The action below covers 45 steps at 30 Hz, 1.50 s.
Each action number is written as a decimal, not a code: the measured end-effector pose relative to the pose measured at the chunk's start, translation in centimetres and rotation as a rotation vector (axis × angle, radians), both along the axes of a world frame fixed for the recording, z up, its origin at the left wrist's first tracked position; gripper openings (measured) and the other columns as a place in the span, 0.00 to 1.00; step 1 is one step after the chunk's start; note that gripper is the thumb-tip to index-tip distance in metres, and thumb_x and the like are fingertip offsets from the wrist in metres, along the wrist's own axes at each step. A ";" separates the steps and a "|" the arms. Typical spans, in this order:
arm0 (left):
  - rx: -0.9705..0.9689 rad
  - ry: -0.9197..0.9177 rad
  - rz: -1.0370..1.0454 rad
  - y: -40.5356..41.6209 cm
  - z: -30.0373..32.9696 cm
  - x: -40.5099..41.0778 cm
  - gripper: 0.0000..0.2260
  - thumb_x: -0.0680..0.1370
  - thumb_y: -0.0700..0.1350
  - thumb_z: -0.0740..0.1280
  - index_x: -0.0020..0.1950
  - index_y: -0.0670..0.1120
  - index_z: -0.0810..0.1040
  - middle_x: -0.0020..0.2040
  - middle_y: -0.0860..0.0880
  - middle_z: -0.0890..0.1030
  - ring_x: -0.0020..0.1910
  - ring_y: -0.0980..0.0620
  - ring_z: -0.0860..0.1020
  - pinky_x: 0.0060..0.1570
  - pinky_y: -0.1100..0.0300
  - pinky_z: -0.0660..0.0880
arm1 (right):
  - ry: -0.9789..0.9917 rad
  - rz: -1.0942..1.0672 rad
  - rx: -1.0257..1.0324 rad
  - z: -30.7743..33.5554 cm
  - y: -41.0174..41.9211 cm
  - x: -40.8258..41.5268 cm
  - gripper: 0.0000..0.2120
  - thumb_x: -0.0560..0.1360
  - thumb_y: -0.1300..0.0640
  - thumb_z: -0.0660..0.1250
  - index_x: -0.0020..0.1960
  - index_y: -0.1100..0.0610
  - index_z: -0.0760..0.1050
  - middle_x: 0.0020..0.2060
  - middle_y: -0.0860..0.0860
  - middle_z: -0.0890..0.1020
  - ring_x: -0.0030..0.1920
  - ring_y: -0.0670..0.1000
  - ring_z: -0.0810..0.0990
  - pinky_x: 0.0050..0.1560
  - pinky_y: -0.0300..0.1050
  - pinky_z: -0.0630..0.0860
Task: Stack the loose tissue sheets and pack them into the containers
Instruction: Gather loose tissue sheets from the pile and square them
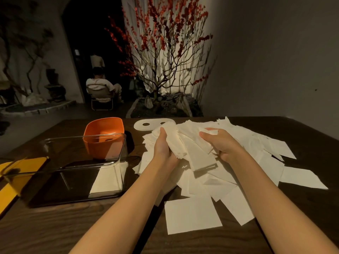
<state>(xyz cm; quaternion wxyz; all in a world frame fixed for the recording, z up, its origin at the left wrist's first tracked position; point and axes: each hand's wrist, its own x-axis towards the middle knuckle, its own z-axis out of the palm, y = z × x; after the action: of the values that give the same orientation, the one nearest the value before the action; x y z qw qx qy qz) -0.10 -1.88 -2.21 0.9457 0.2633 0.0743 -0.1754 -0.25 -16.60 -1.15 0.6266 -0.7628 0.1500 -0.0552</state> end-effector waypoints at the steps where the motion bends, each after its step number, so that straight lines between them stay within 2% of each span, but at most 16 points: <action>1: -0.021 -0.009 0.027 0.3 0.0 0.2 0.19 0.83 0.54 0.57 0.68 0.43 0.69 0.58 0.41 0.78 0.64 0.38 0.73 0.67 0.41 0.66 | 0.002 -0.023 -0.015 0.0 -0.3 0.1 0.22 0.77 0.51 0.67 0.70 0.53 0.69 0.62 0.51 0.74 0.53 0.52 0.72 0.54 0.47 0.71; 6: 0.005 -0.013 0.052 1.7 -0.3 1.4 0.16 0.83 0.50 0.57 0.67 0.44 0.67 0.62 0.38 0.78 0.63 0.40 0.75 0.65 0.44 0.69 | -0.020 -0.064 0.061 0.3 -1.3 -0.2 0.20 0.78 0.51 0.66 0.69 0.52 0.70 0.54 0.52 0.79 0.52 0.53 0.78 0.52 0.51 0.78; 9: 0.152 -0.026 -0.019 2.1 -0.2 1.1 0.16 0.80 0.50 0.61 0.63 0.41 0.71 0.50 0.41 0.78 0.51 0.45 0.77 0.63 0.49 0.69 | -0.029 -0.035 0.171 0.5 -1.0 -0.6 0.19 0.78 0.52 0.66 0.67 0.50 0.69 0.46 0.49 0.78 0.47 0.51 0.78 0.39 0.46 0.76; 11: 0.308 -0.071 -0.078 1.9 0.5 0.3 0.09 0.79 0.49 0.62 0.54 0.44 0.73 0.45 0.43 0.76 0.45 0.48 0.75 0.59 0.51 0.70 | -0.033 -0.014 0.186 0.4 -0.6 -0.6 0.20 0.78 0.52 0.66 0.69 0.50 0.68 0.48 0.49 0.77 0.48 0.51 0.78 0.38 0.45 0.76; 15: 0.550 -0.138 -0.137 0.7 1.4 -1.0 0.07 0.80 0.51 0.62 0.49 0.49 0.71 0.46 0.43 0.77 0.45 0.46 0.77 0.44 0.49 0.74 | -0.044 -0.006 0.214 0.3 0.2 -0.6 0.21 0.78 0.51 0.66 0.69 0.50 0.67 0.55 0.51 0.77 0.51 0.52 0.77 0.45 0.49 0.78; 17: 0.661 -0.203 -0.060 0.0 1.3 -1.0 0.08 0.82 0.52 0.59 0.50 0.48 0.72 0.46 0.46 0.78 0.44 0.49 0.77 0.44 0.53 0.74 | -0.088 -0.052 0.154 0.3 0.6 -0.4 0.19 0.78 0.51 0.65 0.69 0.50 0.68 0.58 0.51 0.76 0.50 0.51 0.76 0.44 0.46 0.77; 21: 0.831 -0.318 0.160 -0.8 0.6 -0.1 0.16 0.83 0.52 0.55 0.68 0.47 0.67 0.54 0.50 0.75 0.51 0.52 0.73 0.56 0.53 0.68 | -0.218 -0.253 -0.041 -0.1 1.2 0.2 0.18 0.80 0.51 0.62 0.68 0.51 0.69 0.64 0.51 0.74 0.57 0.52 0.74 0.53 0.44 0.74; 23: 0.867 -0.347 0.240 -1.1 0.3 0.2 0.11 0.83 0.51 0.55 0.61 0.47 0.67 0.47 0.51 0.73 0.46 0.55 0.71 0.54 0.53 0.66 | -0.291 -0.321 -0.066 -0.2 1.6 0.2 0.17 0.80 0.53 0.62 0.68 0.53 0.70 0.65 0.53 0.74 0.61 0.53 0.74 0.58 0.45 0.74; 28: 0.972 -0.491 0.423 -1.6 0.3 -0.2 0.11 0.83 0.48 0.56 0.57 0.42 0.70 0.44 0.49 0.72 0.43 0.52 0.71 0.40 0.61 0.68 | -0.395 -0.406 -0.129 -0.1 2.3 -0.2 0.16 0.80 0.54 0.62 0.67 0.54 0.72 0.65 0.53 0.75 0.64 0.54 0.73 0.64 0.49 0.70; 32: 0.917 -0.421 0.284 -2.5 0.0 -0.7 0.21 0.82 0.51 0.56 0.68 0.38 0.68 0.58 0.37 0.75 0.58 0.43 0.75 0.52 0.58 0.72 | -0.512 -0.362 -0.210 -0.5 3.3 -0.6 0.14 0.80 0.55 0.62 0.65 0.54 0.73 0.62 0.51 0.77 0.58 0.46 0.73 0.55 0.36 0.70; 34: 0.873 -0.352 0.209 -2.9 0.1 -1.3 0.30 0.78 0.61 0.56 0.72 0.41 0.65 0.66 0.36 0.71 0.64 0.39 0.72 0.63 0.48 0.72 | -0.573 -0.303 -0.277 -0.9 3.9 -0.9 0.14 0.80 0.55 0.62 0.65 0.54 0.73 0.58 0.48 0.77 0.53 0.41 0.71 0.45 0.24 0.68; 36: 0.790 -0.288 0.174 -2.9 -0.2 -1.1 0.40 0.68 0.70 0.55 0.73 0.48 0.65 0.69 0.41 0.72 0.65 0.40 0.73 0.65 0.42 0.71 | -0.622 -0.239 -0.341 -1.3 4.4 -1.1 0.14 0.80 0.54 0.62 0.65 0.53 0.74 0.54 0.46 0.77 0.49 0.40 0.72 0.38 0.23 0.68; 38: 0.688 -0.250 0.161 -2.5 0.2 -1.4 0.34 0.73 0.70 0.54 0.68 0.47 0.70 0.64 0.44 0.77 0.60 0.44 0.77 0.63 0.44 0.74 | -0.641 -0.180 -0.403 -1.4 4.7 -1.3 0.14 0.80 0.52 0.62 0.64 0.52 0.74 0.53 0.45 0.78 0.48 0.41 0.74 0.40 0.27 0.73; 40: 0.581 -0.249 0.157 -2.1 0.4 -1.3 0.21 0.81 0.61 0.53 0.54 0.47 0.77 0.50 0.45 0.83 0.50 0.47 0.81 0.58 0.47 0.77 | -0.645 -0.116 -0.465 -1.5 4.7 -1.5 0.14 0.79 0.51 0.63 0.64 0.50 0.74 0.54 0.47 0.80 0.50 0.45 0.79 0.44 0.38 0.80; 42: 0.504 -0.233 0.120 -1.8 0.4 -1.1 0.19 0.82 0.59 0.55 0.49 0.47 0.78 0.43 0.46 0.83 0.45 0.47 0.81 0.55 0.48 0.78 | -0.635 -0.037 -0.530 -1.4 4.7 -1.7 0.14 0.78 0.51 0.66 0.62 0.49 0.76 0.53 0.48 0.82 0.50 0.48 0.80 0.48 0.45 0.81; 45: 0.351 -0.202 0.090 -1.0 0.9 -1.2 0.21 0.80 0.61 0.57 0.51 0.44 0.77 0.44 0.43 0.82 0.46 0.46 0.81 0.54 0.49 0.77 | -0.560 0.126 -0.496 -1.3 4.3 -1.6 0.15 0.76 0.51 0.69 0.62 0.47 0.76 0.51 0.42 0.81 0.49 0.41 0.78 0.47 0.36 0.76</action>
<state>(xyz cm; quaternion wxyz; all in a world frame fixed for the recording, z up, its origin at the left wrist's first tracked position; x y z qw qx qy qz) -1.26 -2.91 -1.30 0.8948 0.4368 0.0204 -0.0898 -1.88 -12.29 -2.48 0.4418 -0.8544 -0.0922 -0.2573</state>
